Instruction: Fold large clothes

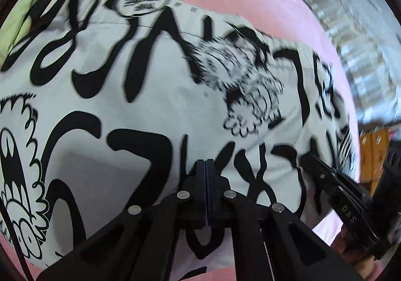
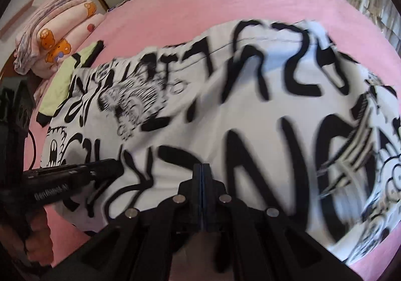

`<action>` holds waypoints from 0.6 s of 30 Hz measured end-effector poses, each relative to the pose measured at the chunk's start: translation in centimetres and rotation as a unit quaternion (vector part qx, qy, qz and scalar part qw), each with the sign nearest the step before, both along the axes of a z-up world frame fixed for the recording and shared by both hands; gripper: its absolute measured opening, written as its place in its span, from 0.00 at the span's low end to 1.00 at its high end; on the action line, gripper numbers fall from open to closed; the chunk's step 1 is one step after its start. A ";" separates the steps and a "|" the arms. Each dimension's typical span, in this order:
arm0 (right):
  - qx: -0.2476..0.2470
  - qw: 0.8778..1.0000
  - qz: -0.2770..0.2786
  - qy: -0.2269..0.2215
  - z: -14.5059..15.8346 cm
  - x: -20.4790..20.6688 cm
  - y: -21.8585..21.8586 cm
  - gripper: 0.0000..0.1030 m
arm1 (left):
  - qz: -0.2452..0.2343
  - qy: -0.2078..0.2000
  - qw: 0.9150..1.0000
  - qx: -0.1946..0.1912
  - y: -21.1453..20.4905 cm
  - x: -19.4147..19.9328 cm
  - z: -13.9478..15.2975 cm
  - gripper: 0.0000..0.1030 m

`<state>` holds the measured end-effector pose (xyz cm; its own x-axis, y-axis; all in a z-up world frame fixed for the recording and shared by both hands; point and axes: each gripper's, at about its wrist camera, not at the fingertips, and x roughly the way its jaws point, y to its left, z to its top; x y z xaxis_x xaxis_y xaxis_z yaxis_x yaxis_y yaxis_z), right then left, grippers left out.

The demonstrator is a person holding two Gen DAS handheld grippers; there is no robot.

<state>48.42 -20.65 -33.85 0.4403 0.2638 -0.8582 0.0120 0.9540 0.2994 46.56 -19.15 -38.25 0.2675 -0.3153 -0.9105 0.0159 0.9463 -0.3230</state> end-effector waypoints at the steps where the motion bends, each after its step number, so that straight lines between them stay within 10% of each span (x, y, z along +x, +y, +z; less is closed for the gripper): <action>1: -0.010 1.000 -0.009 -0.002 0.2 0.0 -1.0 0.00 | 0.012 -0.004 1.000 -0.003 0.9 0.0 0.2 0.01; 18: -0.030 0.999 0.004 -0.019 1.3 -1.6 -8.3 0.00 | 0.063 -0.038 0.990 0.119 7.7 -1.9 3.6 0.01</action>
